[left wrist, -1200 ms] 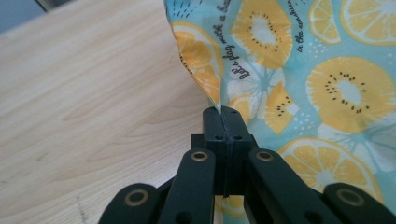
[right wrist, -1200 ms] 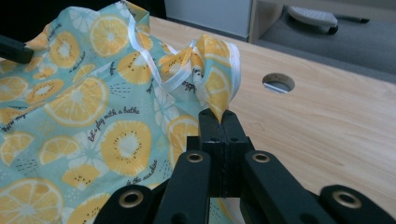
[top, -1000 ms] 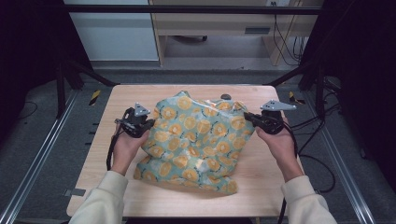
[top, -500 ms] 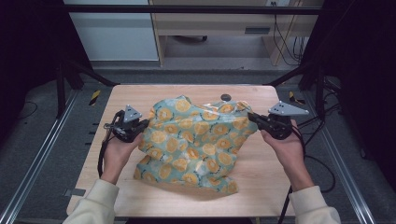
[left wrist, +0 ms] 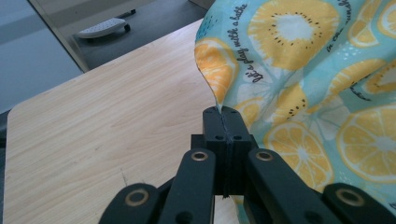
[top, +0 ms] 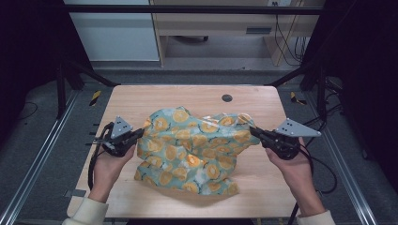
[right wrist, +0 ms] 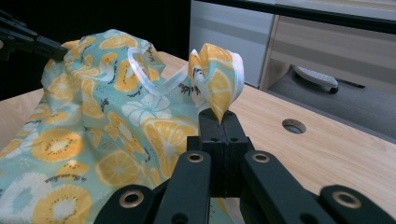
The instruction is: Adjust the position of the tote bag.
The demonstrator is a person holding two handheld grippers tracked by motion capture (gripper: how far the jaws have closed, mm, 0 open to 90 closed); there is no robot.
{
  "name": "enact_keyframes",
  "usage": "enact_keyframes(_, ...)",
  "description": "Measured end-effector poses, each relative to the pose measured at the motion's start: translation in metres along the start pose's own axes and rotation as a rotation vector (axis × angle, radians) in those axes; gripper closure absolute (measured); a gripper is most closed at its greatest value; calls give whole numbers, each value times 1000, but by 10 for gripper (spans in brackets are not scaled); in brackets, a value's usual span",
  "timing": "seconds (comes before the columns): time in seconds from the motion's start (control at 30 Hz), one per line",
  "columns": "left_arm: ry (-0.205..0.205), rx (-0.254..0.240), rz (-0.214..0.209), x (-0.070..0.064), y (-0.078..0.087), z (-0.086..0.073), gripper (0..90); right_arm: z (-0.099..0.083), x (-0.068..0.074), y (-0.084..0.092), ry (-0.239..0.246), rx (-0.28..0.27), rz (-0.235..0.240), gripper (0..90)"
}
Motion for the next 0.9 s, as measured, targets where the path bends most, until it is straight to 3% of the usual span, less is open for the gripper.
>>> enact_keyframes(0.67, 0, -37, 3, -11, 22, -15, 900, -14, 16, 6, -13, -7, 31, 900)
enact_keyframes(0.9, 6, -44, -2, -19, 31, -27, 900, -25, 30, 14, -4, 0, 53, 900)
Point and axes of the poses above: each handheld gripper's, and its own axes: y roughly backward along the jaws, z roughly out of its top, x roughly to its left, the point moved 10 cm from there along -y, roughly forward along the jaws, and after that the axes turned 11 degrees about -y, right-handed, at the moved point
